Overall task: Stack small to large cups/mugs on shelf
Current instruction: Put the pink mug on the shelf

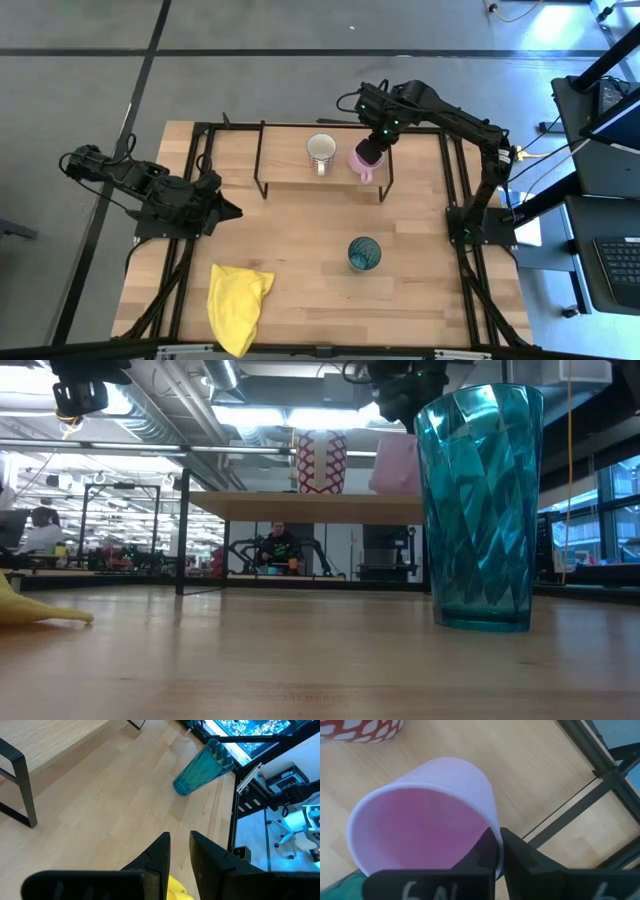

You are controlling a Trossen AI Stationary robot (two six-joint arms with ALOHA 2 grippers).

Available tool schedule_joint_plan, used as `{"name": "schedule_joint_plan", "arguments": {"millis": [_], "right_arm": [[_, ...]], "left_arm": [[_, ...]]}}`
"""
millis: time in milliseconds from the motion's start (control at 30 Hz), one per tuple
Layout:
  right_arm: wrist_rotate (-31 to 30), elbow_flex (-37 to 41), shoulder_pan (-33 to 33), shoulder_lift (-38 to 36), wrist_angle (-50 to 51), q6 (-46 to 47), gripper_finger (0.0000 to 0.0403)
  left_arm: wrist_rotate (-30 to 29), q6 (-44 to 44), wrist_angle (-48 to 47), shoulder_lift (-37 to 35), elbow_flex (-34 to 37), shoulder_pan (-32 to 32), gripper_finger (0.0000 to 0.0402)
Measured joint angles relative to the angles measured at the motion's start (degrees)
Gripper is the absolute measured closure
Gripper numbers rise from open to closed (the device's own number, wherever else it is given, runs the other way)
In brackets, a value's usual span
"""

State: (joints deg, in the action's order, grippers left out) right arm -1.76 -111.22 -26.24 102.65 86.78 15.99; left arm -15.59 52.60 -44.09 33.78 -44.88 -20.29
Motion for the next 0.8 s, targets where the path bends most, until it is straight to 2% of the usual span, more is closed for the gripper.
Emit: {"name": "schedule_joint_plan", "arguments": {"millis": [400,800], "right_arm": [[-0.06,0.00,0.00,-0.02,-1.22,-0.15,0.0320],[-0.24,0.00,0.00,-0.03,-5.42,-1.67,0.0313]], "left_arm": [[0.00,-0.61,-0.08,0.00,0.00,0.01,0.0335],[0.00,-0.68,-0.49,0.00,0.00,0.01,0.0335]]}}
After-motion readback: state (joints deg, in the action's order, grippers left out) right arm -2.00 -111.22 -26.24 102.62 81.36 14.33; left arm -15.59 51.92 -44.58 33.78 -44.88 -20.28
